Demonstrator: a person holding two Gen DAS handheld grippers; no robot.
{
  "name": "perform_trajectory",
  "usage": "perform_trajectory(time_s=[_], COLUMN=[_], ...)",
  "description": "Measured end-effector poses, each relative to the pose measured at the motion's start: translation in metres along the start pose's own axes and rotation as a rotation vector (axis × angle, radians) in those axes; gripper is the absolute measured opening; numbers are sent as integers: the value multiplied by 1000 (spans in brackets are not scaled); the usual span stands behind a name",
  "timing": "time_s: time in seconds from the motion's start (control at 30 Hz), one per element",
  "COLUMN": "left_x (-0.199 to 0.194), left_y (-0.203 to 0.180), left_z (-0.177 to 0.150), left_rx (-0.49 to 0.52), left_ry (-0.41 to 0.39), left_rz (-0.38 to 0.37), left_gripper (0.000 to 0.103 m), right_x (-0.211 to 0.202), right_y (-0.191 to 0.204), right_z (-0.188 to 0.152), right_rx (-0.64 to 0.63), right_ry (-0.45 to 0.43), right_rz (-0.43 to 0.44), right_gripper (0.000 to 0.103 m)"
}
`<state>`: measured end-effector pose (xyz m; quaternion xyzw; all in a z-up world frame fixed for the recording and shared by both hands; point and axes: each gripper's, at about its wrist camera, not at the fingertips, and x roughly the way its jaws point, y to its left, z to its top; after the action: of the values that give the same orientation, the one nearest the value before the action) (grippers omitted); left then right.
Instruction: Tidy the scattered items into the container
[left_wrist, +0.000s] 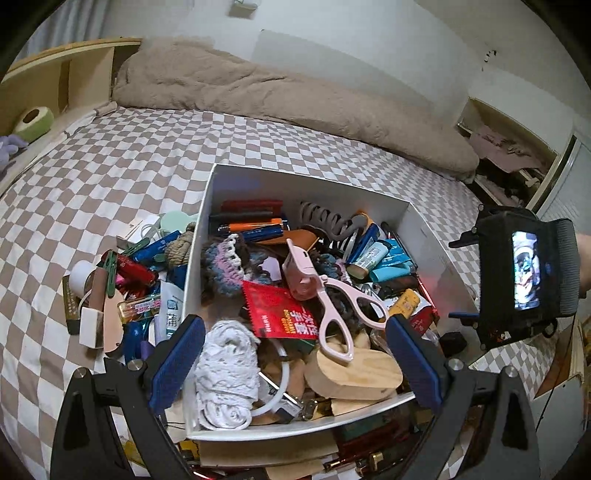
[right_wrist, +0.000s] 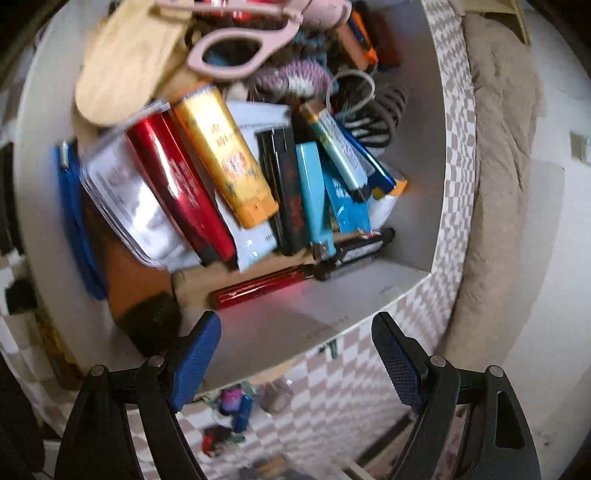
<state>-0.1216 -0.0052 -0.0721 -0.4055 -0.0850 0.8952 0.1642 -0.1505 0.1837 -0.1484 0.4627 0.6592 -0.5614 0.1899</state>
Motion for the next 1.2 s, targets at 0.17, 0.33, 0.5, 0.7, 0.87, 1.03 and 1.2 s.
perform_trajectory(time_s=[0.17, 0.33, 0.5, 0.7, 0.87, 1.03, 1.2], left_x=[-6, -10, -14, -18, -23, -30, -38], left_y=[6, 5, 1, -7, -13, -17, -22], left_z=[0, 0, -2, -5, -6, -9, -11], left_rx=[-10, -8, 14, 44, 65, 84, 95], left_ry=[-13, -22, -30, -31, -43, -58, -75], left_rz=[4, -3, 7, 21, 35, 56, 65], left_gripper=[99, 99, 99, 99, 99, 99, 99], right_x=[-10, -25, -46, -65, -75, -80, -89], right_y=[-12, -15, -19, -15, -17, -18, -11], right_z=[-1, -3, -10, -29, -44, -63, -80], right_rx=[89, 156, 295, 500, 682, 882, 1025], right_ry=[-44, -115, -267, -430, -529, -590, -653], right_rz=[37, 77, 146, 205, 201, 202, 168], right_gripper=[84, 84, 84, 84, 85, 87, 102])
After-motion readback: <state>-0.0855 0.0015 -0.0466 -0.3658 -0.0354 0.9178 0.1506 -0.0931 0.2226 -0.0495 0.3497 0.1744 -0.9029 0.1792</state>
